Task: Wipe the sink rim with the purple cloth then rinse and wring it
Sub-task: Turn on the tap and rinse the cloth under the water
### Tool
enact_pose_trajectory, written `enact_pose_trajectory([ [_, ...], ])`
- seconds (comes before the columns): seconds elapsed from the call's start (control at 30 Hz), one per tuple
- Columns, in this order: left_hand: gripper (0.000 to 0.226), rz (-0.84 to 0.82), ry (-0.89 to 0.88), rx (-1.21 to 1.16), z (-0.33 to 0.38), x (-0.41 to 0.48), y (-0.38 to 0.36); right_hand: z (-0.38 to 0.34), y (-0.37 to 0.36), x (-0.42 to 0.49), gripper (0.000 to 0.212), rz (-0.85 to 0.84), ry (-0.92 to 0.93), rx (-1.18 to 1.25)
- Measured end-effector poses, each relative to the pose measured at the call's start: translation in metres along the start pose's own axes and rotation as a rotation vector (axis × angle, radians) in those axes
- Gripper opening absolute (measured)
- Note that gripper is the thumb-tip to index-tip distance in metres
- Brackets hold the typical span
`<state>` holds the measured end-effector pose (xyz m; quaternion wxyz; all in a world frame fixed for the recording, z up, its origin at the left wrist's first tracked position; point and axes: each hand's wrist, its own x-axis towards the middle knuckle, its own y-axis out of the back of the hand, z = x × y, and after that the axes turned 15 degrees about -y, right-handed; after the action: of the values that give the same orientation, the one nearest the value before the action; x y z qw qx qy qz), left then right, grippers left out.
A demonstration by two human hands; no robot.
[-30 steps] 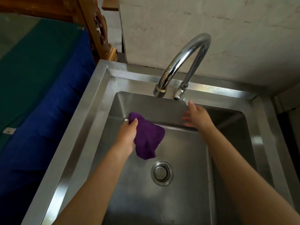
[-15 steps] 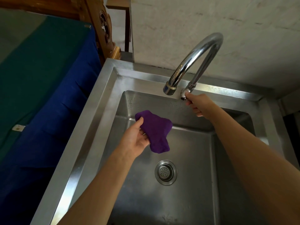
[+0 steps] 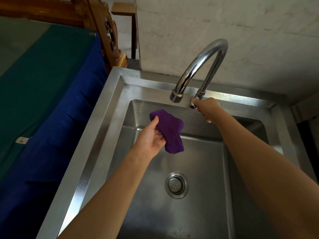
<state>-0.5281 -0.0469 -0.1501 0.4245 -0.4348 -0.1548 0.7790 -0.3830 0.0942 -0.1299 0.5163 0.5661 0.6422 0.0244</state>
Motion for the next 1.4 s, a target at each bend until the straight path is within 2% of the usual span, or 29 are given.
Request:
enact_pose_trajectory([
  [0.17,0.030,0.001,-0.004,0.003,-0.001,0.005,-0.003,-0.002,-0.002,0.004,0.026,0.016,-0.002,-0.024],
  [0.5,0.031,0.004,-0.006,0.014,-0.006,0.015,-0.006,-0.002,-0.004,0.010,0.024,0.038,0.013,0.040],
  [0.6,0.026,0.003,-0.007,0.025,-0.007,0.017,-0.006,-0.002,-0.005,0.011,0.023,0.031,0.018,0.025],
  [0.97,0.028,0.031,0.029,0.021,-0.020,0.026,-0.004,0.000,-0.007,0.017,0.021,0.075,0.045,0.004],
  [1.07,0.025,0.036,0.027,0.017,-0.023,0.029,-0.005,0.004,-0.010,0.017,0.026,0.119,0.086,-0.027],
  [1.23,0.025,0.034,0.018,0.023,-0.026,0.030,-0.009,0.013,-0.003,-0.004,0.045,0.058,0.061,0.015],
  [1.37,0.037,0.042,0.016,-0.025,-0.027,0.030,-0.012,0.072,-0.013,-0.036,0.039,0.321,0.135,0.119],
  [1.4,0.039,0.049,0.016,-0.032,-0.027,0.029,-0.014,0.087,-0.023,-0.046,0.034,0.331,0.184,0.158],
])
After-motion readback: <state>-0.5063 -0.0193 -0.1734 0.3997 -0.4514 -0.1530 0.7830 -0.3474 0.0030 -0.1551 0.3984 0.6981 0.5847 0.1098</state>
